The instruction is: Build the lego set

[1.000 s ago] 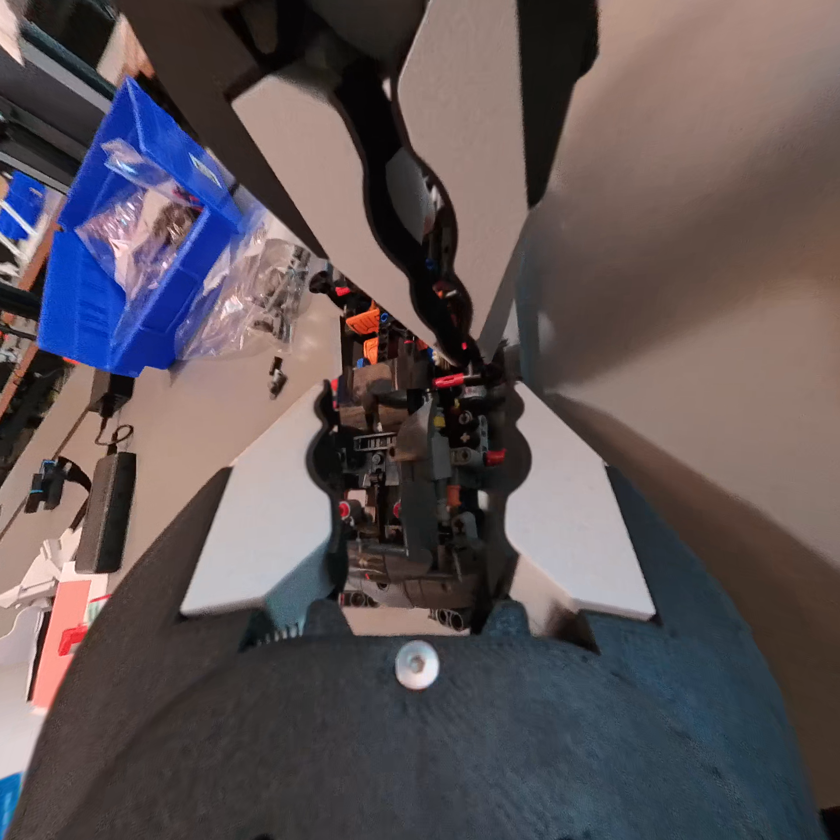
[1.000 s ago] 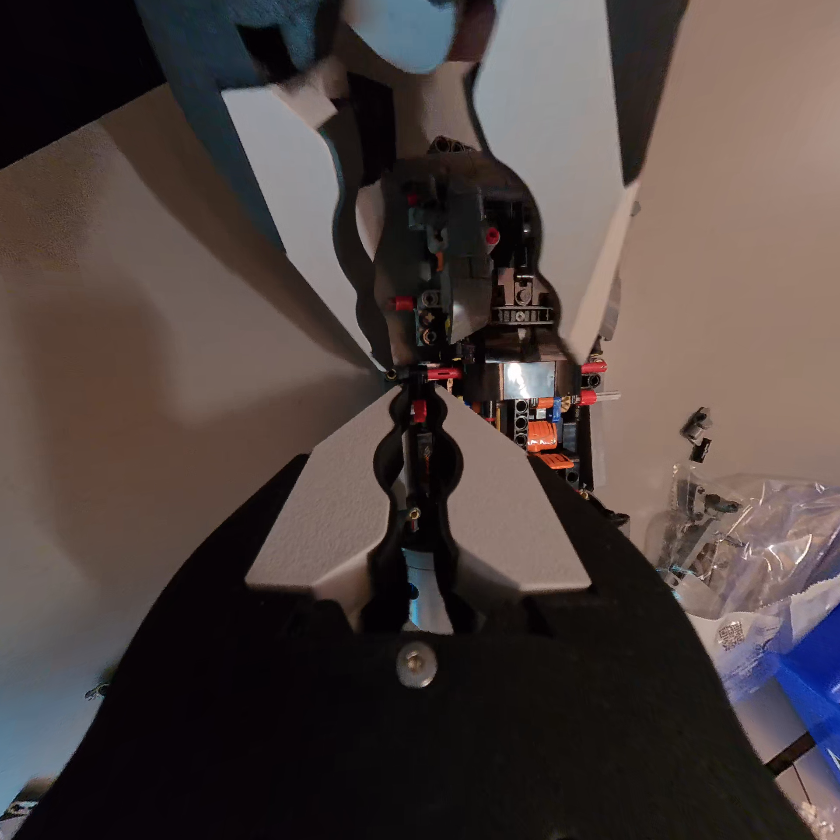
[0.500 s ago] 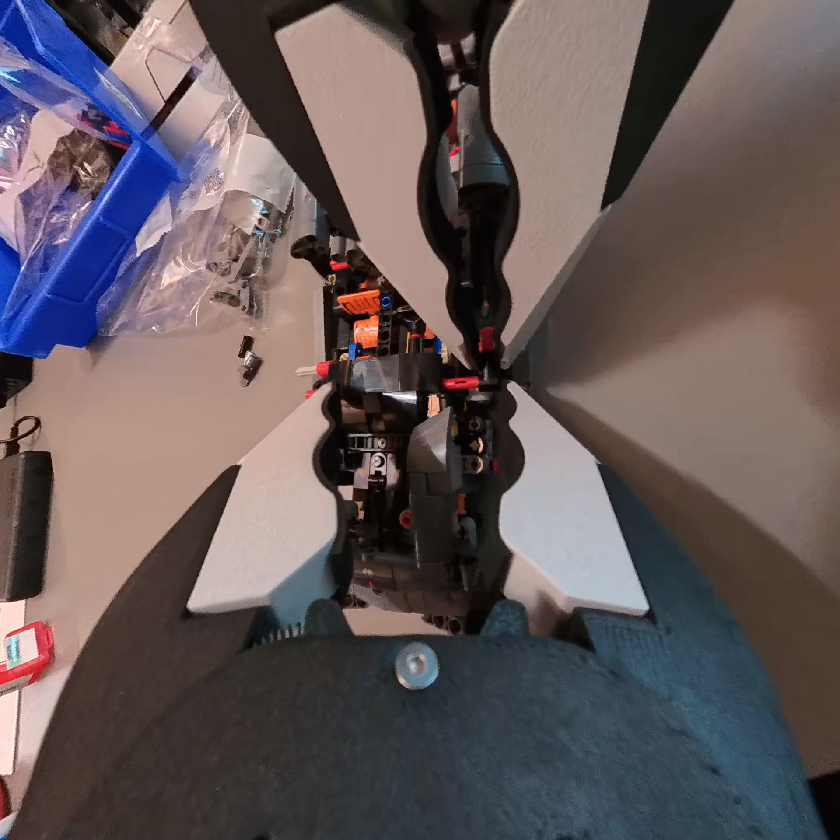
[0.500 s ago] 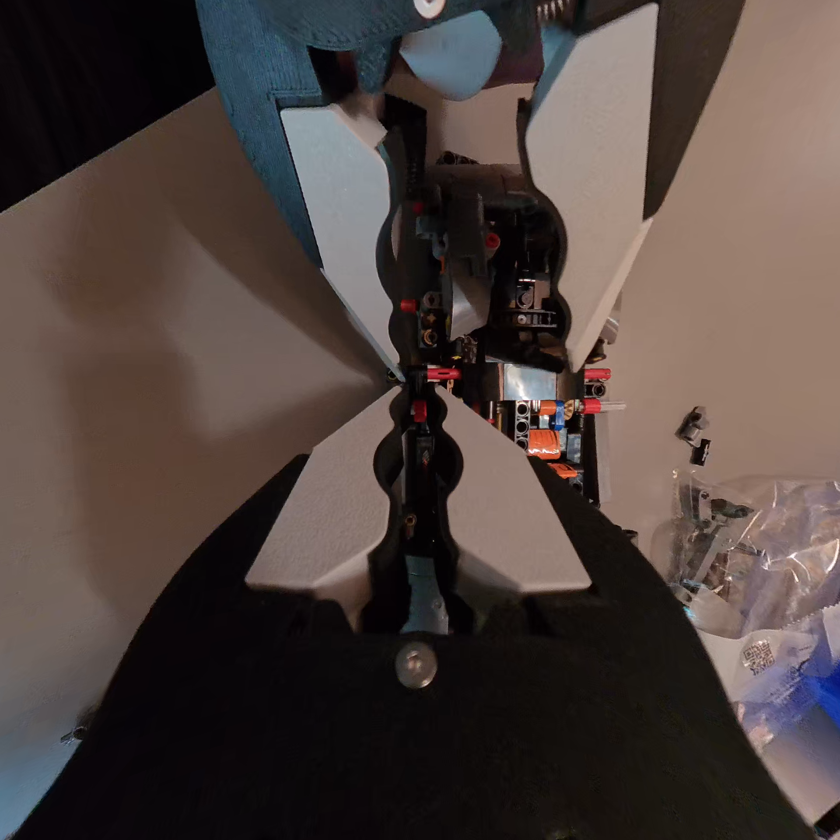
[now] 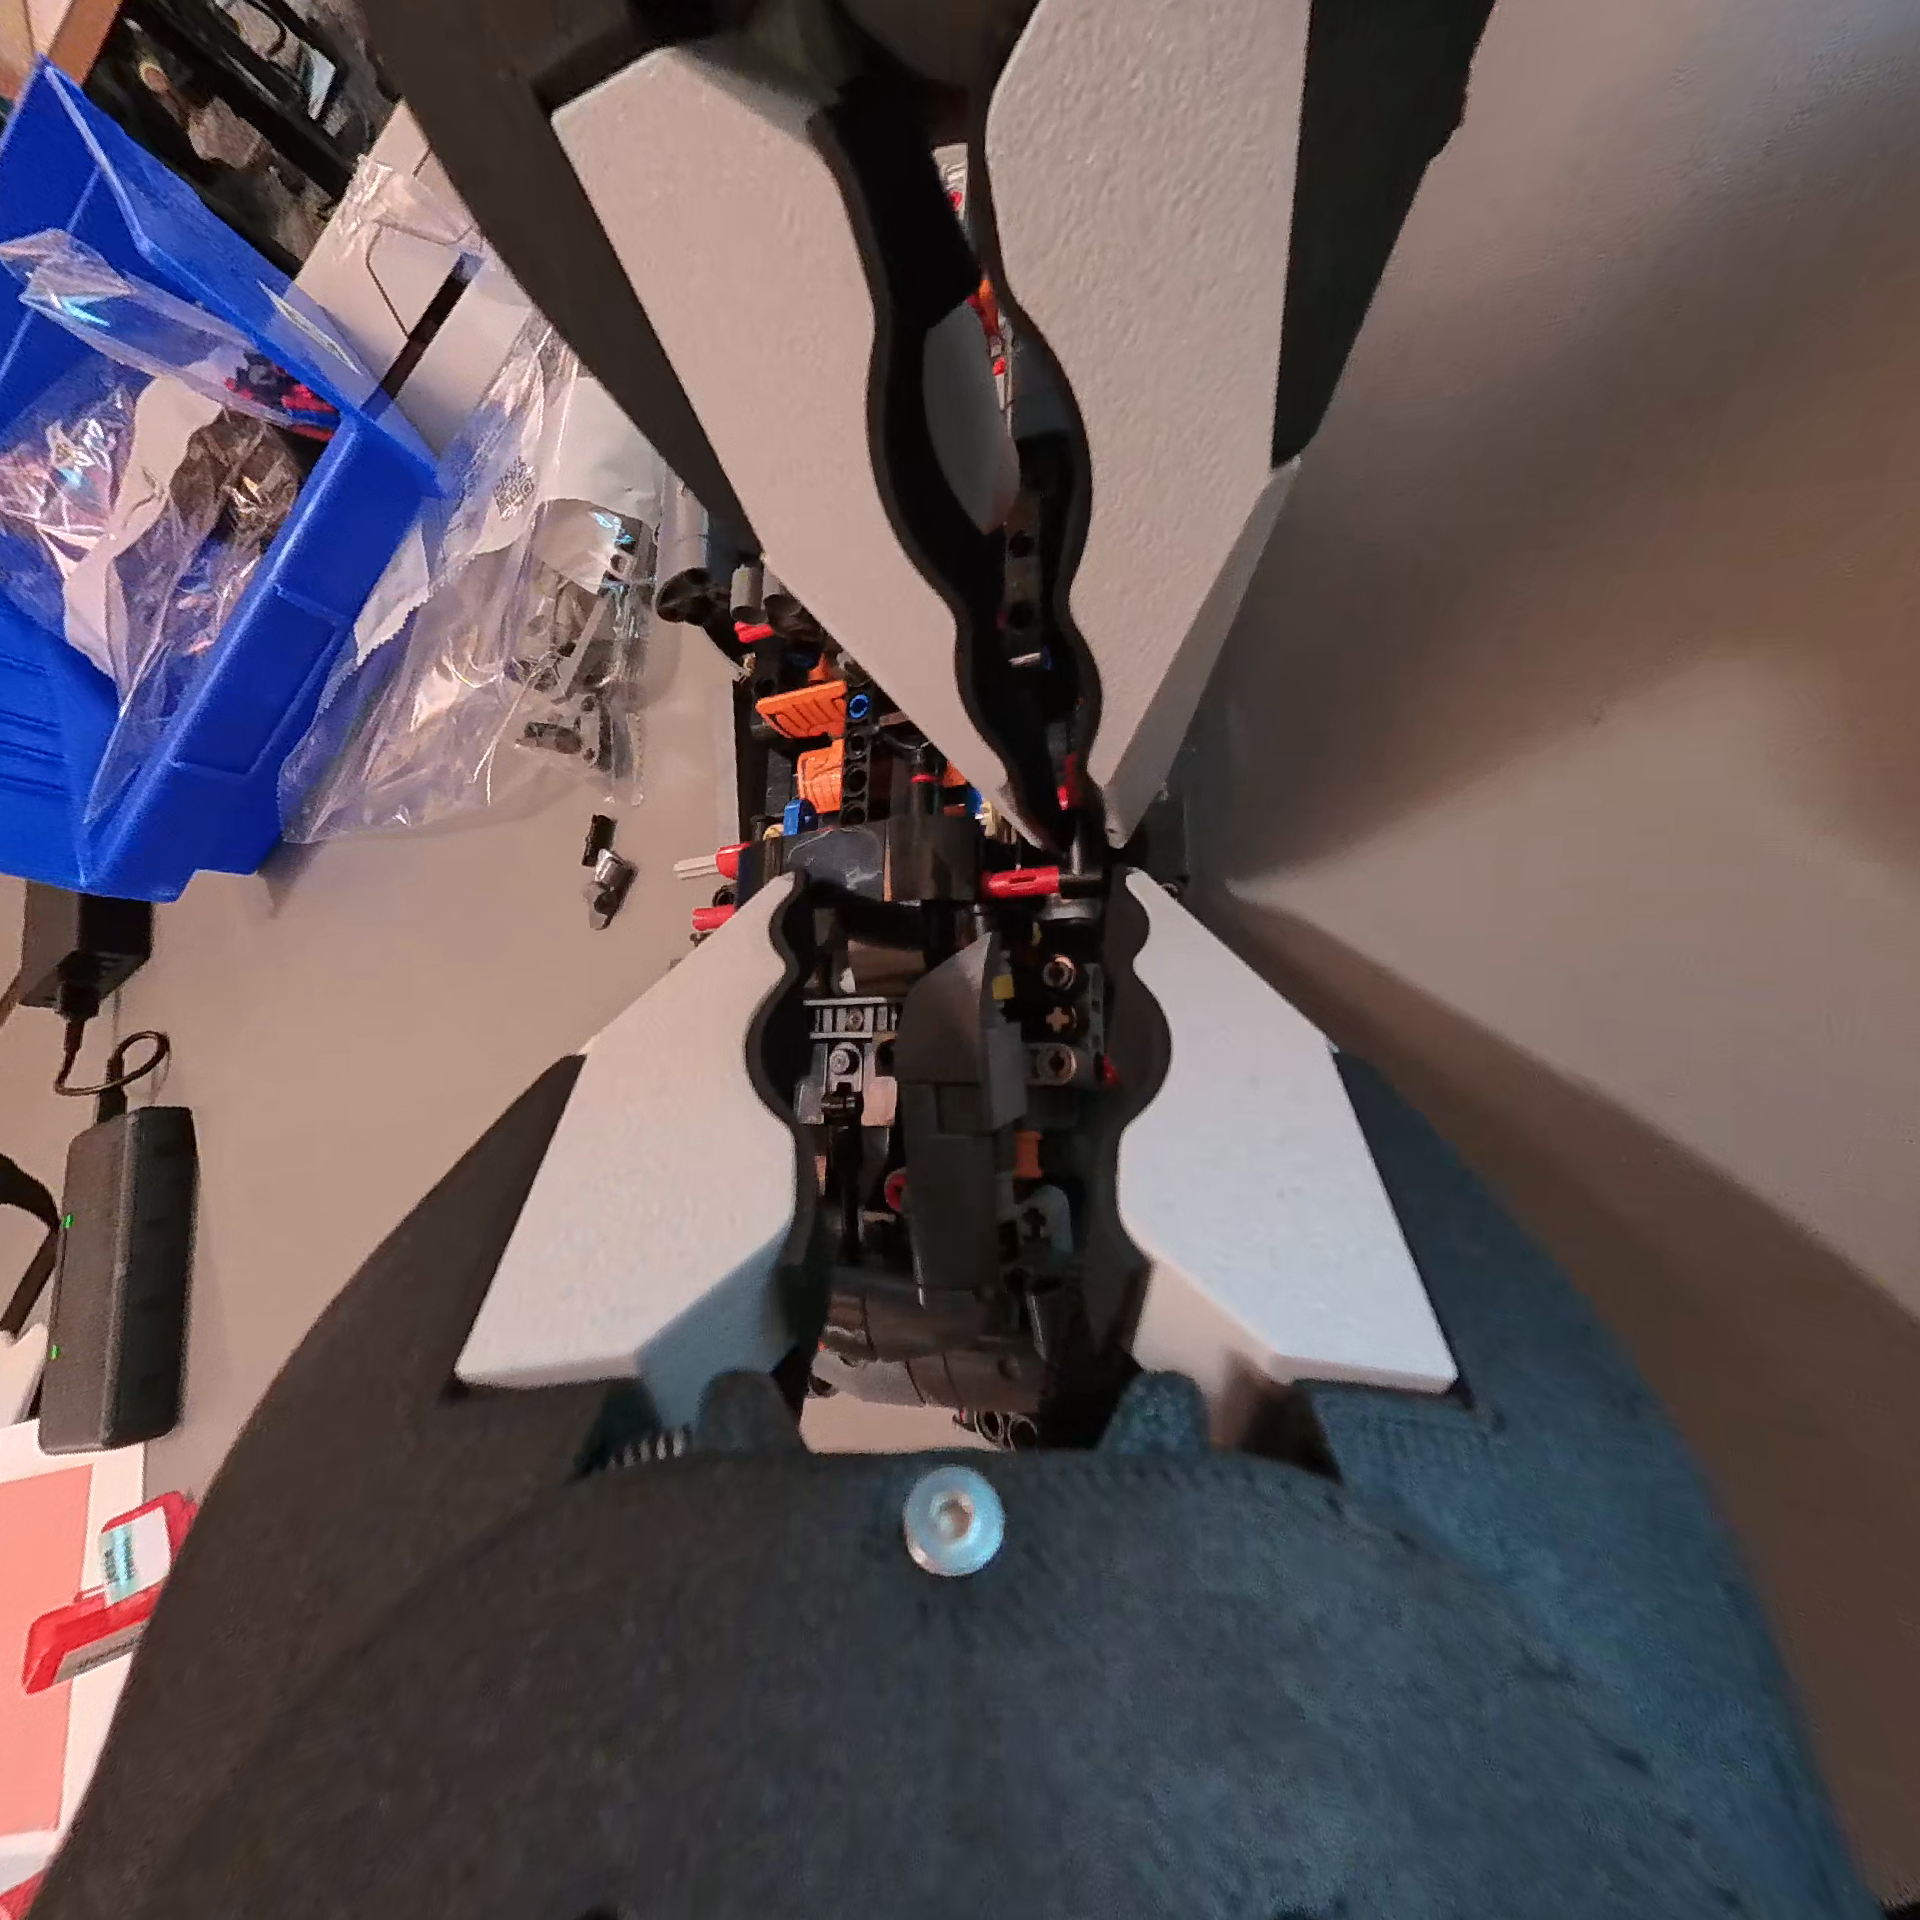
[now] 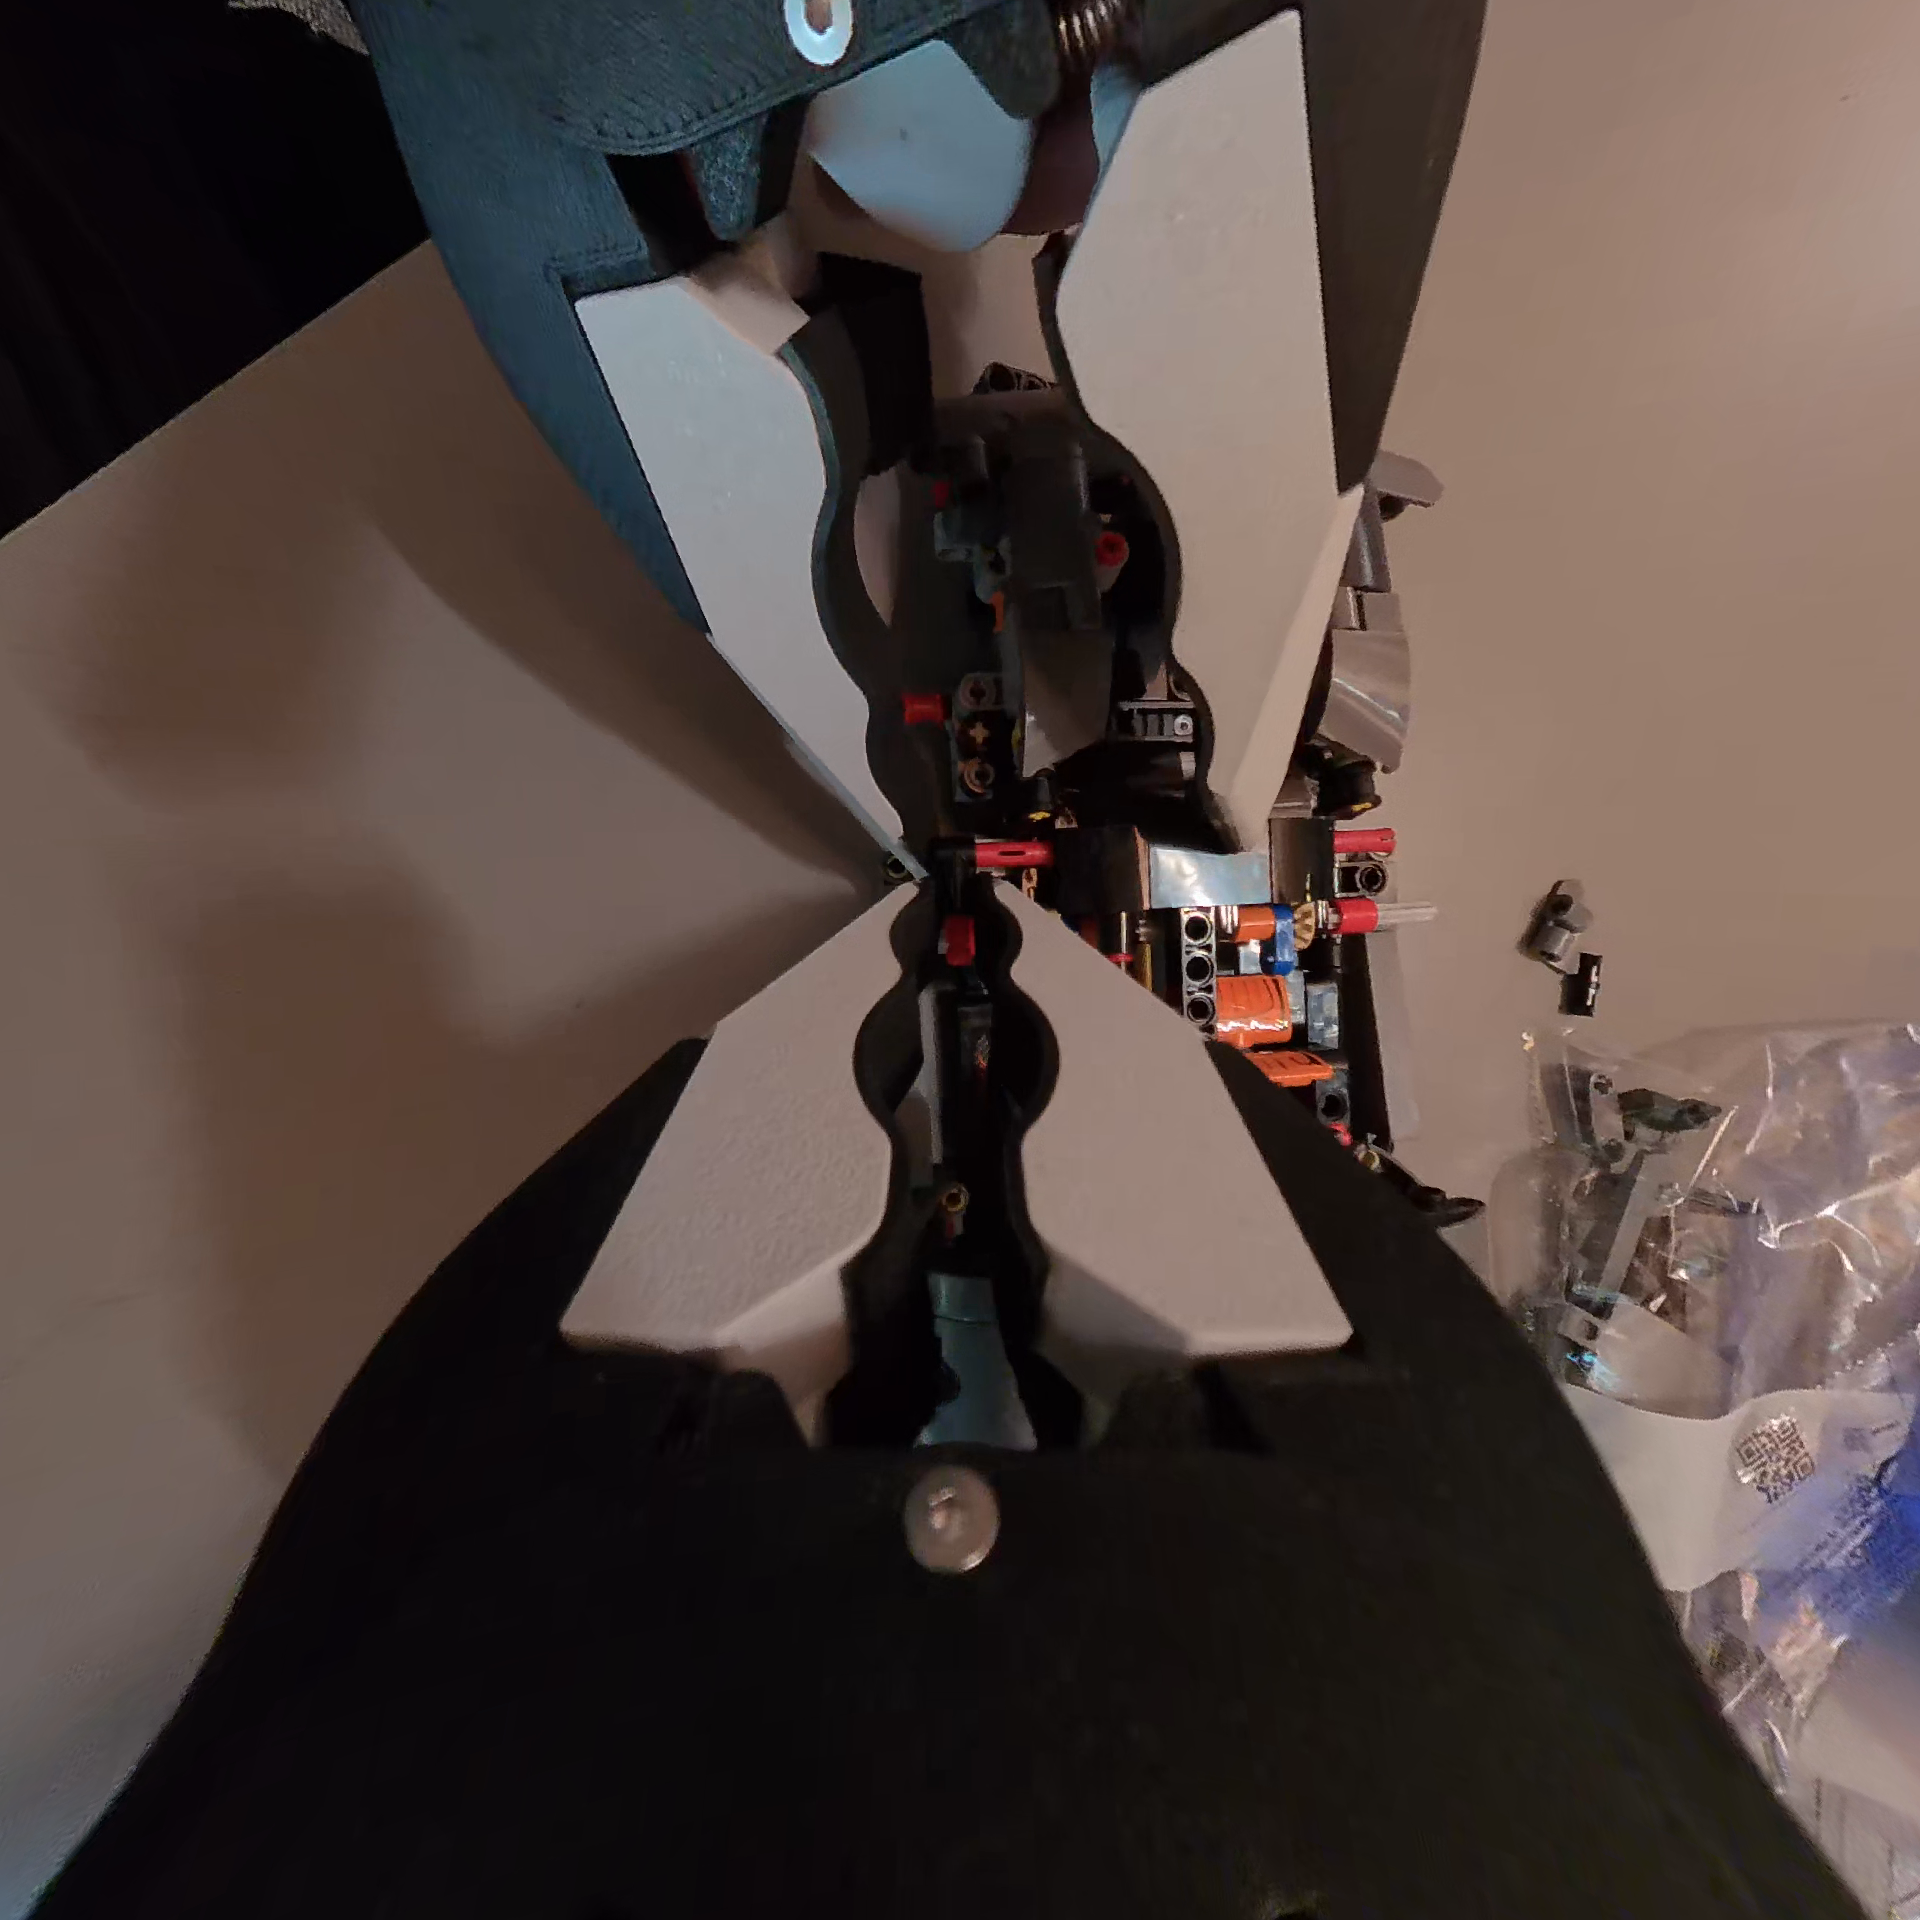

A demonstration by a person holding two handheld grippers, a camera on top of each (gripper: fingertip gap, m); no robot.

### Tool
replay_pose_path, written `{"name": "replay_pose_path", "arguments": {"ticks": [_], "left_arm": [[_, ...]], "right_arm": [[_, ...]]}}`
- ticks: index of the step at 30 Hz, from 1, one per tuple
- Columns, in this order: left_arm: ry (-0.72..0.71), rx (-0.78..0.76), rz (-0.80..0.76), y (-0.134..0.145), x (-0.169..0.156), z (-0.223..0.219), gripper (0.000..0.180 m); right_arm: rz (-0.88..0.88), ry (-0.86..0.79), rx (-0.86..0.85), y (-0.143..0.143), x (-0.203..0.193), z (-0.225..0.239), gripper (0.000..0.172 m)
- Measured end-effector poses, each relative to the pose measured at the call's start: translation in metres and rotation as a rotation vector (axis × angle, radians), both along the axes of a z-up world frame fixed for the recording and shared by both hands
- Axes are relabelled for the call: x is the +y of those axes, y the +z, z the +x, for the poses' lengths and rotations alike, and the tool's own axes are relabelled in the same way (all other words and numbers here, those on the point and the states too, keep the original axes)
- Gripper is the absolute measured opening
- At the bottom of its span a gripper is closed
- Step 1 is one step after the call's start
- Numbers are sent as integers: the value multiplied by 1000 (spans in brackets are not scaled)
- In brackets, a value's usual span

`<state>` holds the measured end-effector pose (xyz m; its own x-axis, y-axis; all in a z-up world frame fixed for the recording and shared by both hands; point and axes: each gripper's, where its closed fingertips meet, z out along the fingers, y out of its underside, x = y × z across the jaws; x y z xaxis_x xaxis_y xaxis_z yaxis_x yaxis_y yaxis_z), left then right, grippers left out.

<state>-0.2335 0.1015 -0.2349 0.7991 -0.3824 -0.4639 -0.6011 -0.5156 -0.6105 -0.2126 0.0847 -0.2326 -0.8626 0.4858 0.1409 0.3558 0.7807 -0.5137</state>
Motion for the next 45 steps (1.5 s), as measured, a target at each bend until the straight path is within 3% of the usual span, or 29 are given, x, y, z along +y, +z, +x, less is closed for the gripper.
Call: {"name": "replay_pose_path", "arguments": {"ticks": [16, 45], "left_arm": [[-14, 25, 23, -1, 2, -1, 53], [-50, 19, 65, 1, 7, -5, 46]], "right_arm": [[-39, -71, -24, -2, 2, -2, 3], [105, -46, -28, 0, 9, -8, 3]]}}
